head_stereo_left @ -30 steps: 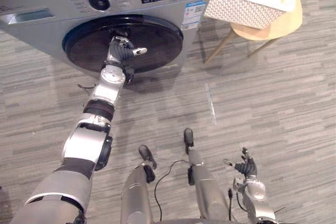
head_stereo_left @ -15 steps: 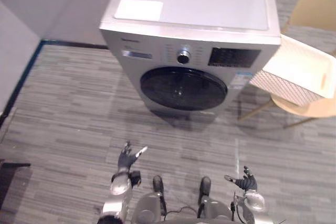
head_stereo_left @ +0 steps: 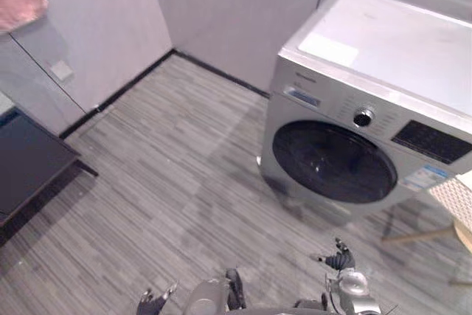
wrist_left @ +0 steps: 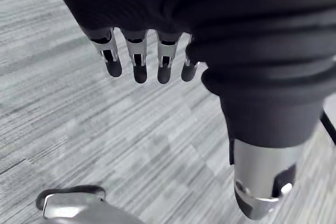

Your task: Pick up the laundry basket with both hands and put the clothes into the washing machine.

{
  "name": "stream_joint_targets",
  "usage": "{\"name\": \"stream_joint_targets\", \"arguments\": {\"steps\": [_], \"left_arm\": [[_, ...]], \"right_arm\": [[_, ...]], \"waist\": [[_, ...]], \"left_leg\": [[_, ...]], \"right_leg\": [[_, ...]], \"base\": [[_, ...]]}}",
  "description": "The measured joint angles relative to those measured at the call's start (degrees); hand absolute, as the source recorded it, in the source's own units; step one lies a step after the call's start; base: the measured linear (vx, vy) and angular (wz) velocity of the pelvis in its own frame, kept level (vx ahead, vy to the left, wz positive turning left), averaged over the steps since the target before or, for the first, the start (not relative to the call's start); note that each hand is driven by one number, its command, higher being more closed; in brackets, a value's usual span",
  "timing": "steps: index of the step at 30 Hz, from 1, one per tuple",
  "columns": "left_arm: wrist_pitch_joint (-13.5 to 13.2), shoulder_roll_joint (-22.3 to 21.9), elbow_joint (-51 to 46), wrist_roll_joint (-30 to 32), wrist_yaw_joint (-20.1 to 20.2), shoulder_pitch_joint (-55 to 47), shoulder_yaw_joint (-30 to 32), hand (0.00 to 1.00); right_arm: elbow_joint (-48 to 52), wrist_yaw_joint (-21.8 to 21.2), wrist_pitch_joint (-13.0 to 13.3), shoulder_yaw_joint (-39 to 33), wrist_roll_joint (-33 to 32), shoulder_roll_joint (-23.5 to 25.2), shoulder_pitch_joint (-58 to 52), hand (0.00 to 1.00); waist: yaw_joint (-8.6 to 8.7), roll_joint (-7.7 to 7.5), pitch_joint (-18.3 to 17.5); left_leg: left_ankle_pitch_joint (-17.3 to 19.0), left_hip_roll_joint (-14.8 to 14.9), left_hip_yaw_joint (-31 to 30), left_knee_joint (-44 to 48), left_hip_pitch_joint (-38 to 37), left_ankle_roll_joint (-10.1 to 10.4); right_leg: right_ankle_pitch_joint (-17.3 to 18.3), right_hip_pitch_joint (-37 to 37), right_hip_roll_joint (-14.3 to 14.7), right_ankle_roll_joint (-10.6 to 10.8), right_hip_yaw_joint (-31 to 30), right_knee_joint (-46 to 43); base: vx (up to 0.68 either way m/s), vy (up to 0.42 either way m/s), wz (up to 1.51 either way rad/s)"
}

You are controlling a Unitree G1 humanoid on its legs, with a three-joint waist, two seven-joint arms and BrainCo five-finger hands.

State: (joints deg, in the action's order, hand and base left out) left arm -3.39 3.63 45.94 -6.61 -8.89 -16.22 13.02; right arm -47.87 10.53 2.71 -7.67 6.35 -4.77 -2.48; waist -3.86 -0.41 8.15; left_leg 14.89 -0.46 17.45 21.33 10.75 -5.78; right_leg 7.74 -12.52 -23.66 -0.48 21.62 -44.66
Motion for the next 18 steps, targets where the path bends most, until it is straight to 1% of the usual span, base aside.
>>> {"name": "stream_joint_targets", "arguments": {"steps": [1, 2, 3, 4, 5, 6, 7, 8, 9, 10, 11, 12, 13, 14, 15, 16, 17, 18], "left_arm": [[-0.1, 0.5, -1.0, 0.0, 0.0, 0.3, -0.1, 0.00], [-0.3, 1.0, -2.1, 0.0, 0.0, 1.6, 0.0, 0.00], [-0.3, 1.0, -2.7, 0.0, 0.0, 2.0, 0.0, 0.00], [-0.8, 1.1, -3.7, -0.2, 0.0, 3.1, -0.1, 0.00], [-0.9, 0.9, -3.7, -0.5, 0.1, 4.3, -0.3, 0.00], [-0.9, 0.8, -3.8, -0.5, 0.1, 4.7, -0.5, 0.00], [-0.9, 0.2, -3.8, -0.6, 0.1, 5.7, -1.4, 0.00], [-1.0, -0.4, -3.8, -0.6, 0.0, 6.2, -1.5, 0.00], [-1.0, -0.6, -3.8, -0.6, 0.0, 6.3, -1.5, 0.00], [-1.1, -1.0, -3.8, -0.6, 0.0, 6.2, -1.4, 0.00], [-1.2, -1.3, -3.8, -0.6, 0.0, 6.1, -1.4, 0.00], [-1.4, -1.3, -3.8, -0.5, 0.0, 6.1, -1.5, 0.00], [-1.5, -1.7, -3.6, -0.5, 0.0, 6.6, -1.6, 0.00], [-1.8, -2.5, -3.9, -0.5, 0.0, 6.5, -1.3, 0.00], [-1.8, -2.9, -3.9, -0.5, 0.1, 6.5, -1.1, 0.00], [-1.8, -3.7, -3.9, -0.5, 0.1, 6.1, -0.8, 0.00], [-1.8, -4.0, -3.9, -0.6, 0.3, 5.8, -0.3, 0.00], [-1.8, -4.1, -3.9, -0.6, 0.4, 5.7, 0.0, 0.00]], "right_arm": [[0.0, -0.5, -0.1, 0.6, 0.0, 0.4, -0.2, 0.00], [0.0, -0.8, -0.1, 1.2, 0.0, 1.0, -0.7, 0.00], [0.0, -0.8, -0.1, 1.6, 0.0, 1.1, -0.7, 0.00], [0.5, -0.8, -0.1, 1.8, -0.1, 1.2, -0.9, 0.00], [2.3, -0.7, -0.1, 1.6, -0.2, 1.2, -1.4, 0.00], [3.2, -0.7, 0.0, 1.5, -0.2, 1.2, -1.6, 0.00], [4.7, -0.7, 0.1, 1.3, -0.2, 1.0, -1.8, 0.00], [5.0, -0.8, 0.1, 1.1, -0.2, 0.9, -1.9, 0.00], [5.0, -0.8, 0.1, 0.8, -0.2, 0.9, -2.0, 0.00], [5.0, -0.8, 0.1, 0.7, -0.2, 0.9, -2.0, 0.00], [5.1, -0.8, 0.0, 0.6, -0.2, 1.0, -2.3, 0.00], [5.3, -0.9, 0.0, 0.7, -0.2, 1.0, -2.6, 0.00], [6.6, -0.9, -0.1, 0.7, -0.2, 0.9, -3.7, 0.00], [6.9, -1.2, -0.2, 0.8, -0.3, 0.9, -3.1, 0.00], [7.6, -1.4, -0.2, 0.8, -0.3, 0.8, -2.7, 0.00], [9.6, -2.0, 0.0, 1.4, -0.4, 1.2, -2.3, 0.00], [10.7, -2.1, 0.4, 2.1, -1.0, 1.5, -2.4, 0.00], [11.0, -2.1, 0.6, 2.1, -1.2, 1.9, -2.4, 0.00]], "waist": [[0.14, 0.38, 0.1], [0.40, 0.53, 0.4], [0.43, 0.14, 0.5], [0.55, -0.86, 0.4], [0.53, -1.67, 0.7], [0.54, -1.86, 0.8], [1.80, -1.53, 1.0], [2.37, -1.07, 1.5], [2.53, -0.86, 1.7], [2.80, -0.85, 1.8], [2.92, -1.06, 1.6], [3.00, -1.09, 1.5], [3.20, -0.66, 1.1], [2.78, 0.47, 0.8], [2.87, 0.71, 0.8], [2.92, 1.49, 1.0], [2.75, 1.48, 1.2], [2.60, 1.35, 1.2]], "left_leg": [[0.1, -0.2, -2.2, -0.2, -0.4, -0.1], [0.0, -0.9, -5.7, -1.1, -1.1, -0.3], [-0.1, -1.4, -7.0, -1.5, -1.6, -0.4], [-0.4, -3.0, -10.3, -1.8, -1.9, -0.2], [-0.5, -4.9, -12.9, -2.6, -2.7, -0.4], [-0.6, -5.8, -14.3, -3.1, -3.2, -0.5], [-0.4, -7.3, -18.1, -3.6, -4.1, -0.8], [-0.4, -7.9, -20.5, -4.4, -5.9, -0.8], [-0.3, -8.2, -21.9, -4.9, -7.1, -0.7], [-0.1, -8.9, -25.1, -5.6, -9.3, -0.5], [0.6, -8.9, -26.3, -5.7, -11.0, 0.9], [1.2, -8.9, -26.9, -5.6, -11.7, 1.8], [2.4, -8.1, -27.2, -4.4, -12.5, 3.7], [2.2, -6.3, -26.2, -1.8, -11.2, 4.7], [2.1, -5.4, -24.7, 1.0, -10.0, 6.0], [1.2, -2.1, -19.5, 10.1, -6.8, 7.9], [-0.9, 1.4, -14.7, 18.8, -4.3, 9.5], [-2.0, 3.7, -11.8, 23.5, -3.2, 9.1]], "right_leg": [[0.9, -2.3, 2.0, 1.4, -4.3, -4.5], [3.2, -5.4, 5.9, 3.8, -8.0, -8.1], [3.9, -6.1, 7.2, 3.9, -8.4, -8.2], [5.4, -8.3, 9.4, 3.9, -9.2, -6.1], [6.1, -9.9, 10.9, 4.0, -9.7, -2.9], [6.2, -10.9, 11.8, 4.1, -10.3, -1.0], [6.0, -12.8, 13.8, 4.5, -12.8, 4.6], [5.3, -13.2, 15.7, 5.0, -14.9, 9.9], [4.8, -13.2, 16.5, 5.1, -16.0, 12.8], [3.0, -12.8, 17.2, 4.1, -18.0, 17.2], [1.5, -12.8, 17.0, 3.2, -18.2, 18.1], [0.0, -12.6, 16.5, 2.7, -17.6, 18.4], [-3.1, -11.8, 15.7, 1.4, -14.9, 17.0], [-2.1, -10.7, 16.0, 0.3, -12.4, 17.3], [-1.3, -9.7, 16.4, -0.3, -11.3, 18.0], [-0.4, -6.2, 18.3, -1.6, -9.4, 20.1], [0.2, -2.9, 19.9, -2.5, -8.8, 21.8], [0.6, -1.1, 20.7, -3.1, -8.8, 22.6]], "base": [[0.21, 0.179, 1.30], [0.22, 0.084, 1.14], [0.26, 0.063, 1.39], [0.23, 0.022, 1.32], [0.25, 0.016, 1.35], [0.29, -0.008, 1.49], [0.34, -0.044, 1.65], [0.36, -0.064, 1.67], [0.40, -0.098, 1.54], [0.43, -0.148, 1.43], [0.55, -0.230, 1.46], [0.62, -0.293, 1.53], [0.64, -0.301, 1.27], [0.54, -0.252, 1.11], [0.52, -0.251, 0.59], [0.52, -0.266, 0.38], [0.41, -0.211, 0.20], [0.34, -0.161, 0.01]]}}
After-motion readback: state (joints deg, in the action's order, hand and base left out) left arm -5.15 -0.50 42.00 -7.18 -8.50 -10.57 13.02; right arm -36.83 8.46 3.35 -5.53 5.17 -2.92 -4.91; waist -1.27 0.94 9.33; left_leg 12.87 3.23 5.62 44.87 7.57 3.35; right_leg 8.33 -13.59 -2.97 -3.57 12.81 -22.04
